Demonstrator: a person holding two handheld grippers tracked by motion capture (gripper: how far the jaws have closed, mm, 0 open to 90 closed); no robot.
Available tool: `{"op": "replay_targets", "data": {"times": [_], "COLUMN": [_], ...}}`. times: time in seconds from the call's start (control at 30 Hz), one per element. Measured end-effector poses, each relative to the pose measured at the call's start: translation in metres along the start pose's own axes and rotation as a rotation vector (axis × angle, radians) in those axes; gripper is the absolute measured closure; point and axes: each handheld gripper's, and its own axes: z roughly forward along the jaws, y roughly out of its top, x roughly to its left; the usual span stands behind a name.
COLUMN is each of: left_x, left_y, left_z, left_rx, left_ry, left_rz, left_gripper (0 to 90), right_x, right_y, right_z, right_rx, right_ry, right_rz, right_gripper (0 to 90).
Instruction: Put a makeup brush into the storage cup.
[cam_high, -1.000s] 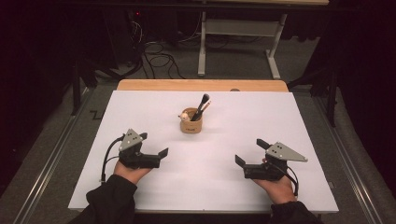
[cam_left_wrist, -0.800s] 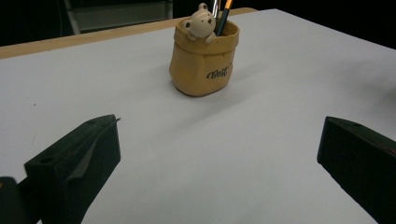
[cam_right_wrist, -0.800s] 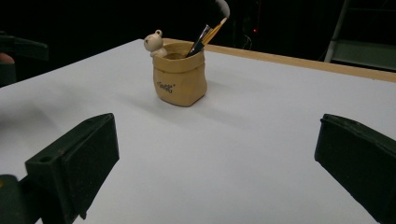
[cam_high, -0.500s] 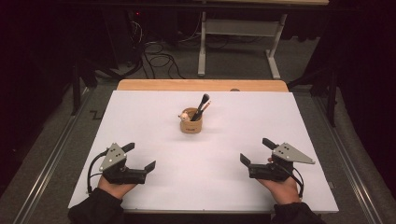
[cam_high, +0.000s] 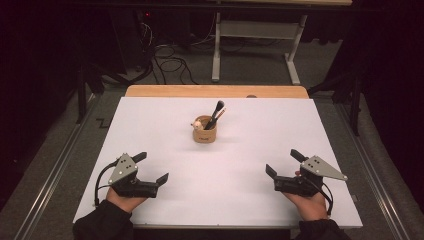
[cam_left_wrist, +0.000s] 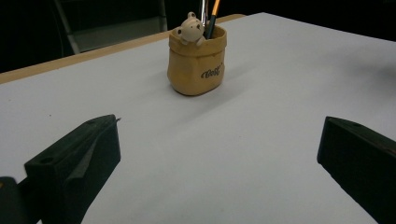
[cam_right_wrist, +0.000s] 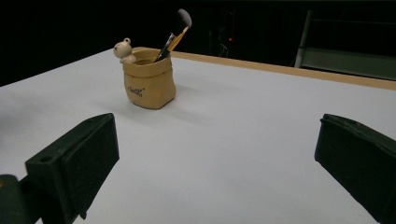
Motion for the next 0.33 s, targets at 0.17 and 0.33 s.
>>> {"op": "replay_targets", "data": {"times": [0.17, 0.33], "left_x": [0.0013, 0.0011], "left_y": [-0.0006, -0.0014], "left_z": [0.0000, 0.0026], "left_rx": [0.005, 0.026], "left_ry": [0.004, -0.011], "left_rz": [-0.009, -0.008], "left_gripper": [0.2, 0.3], "right_x": [-0.0001, -0.0001], "right_y": [-0.0007, -0.0011], "right_z": [0.0001, 0.0006], "right_rx": [-0.011, -0.007], "right_ry": [0.001, 0.001], "right_rz": [0.003, 0.000], "right_gripper": [0.3, 0.3]}}
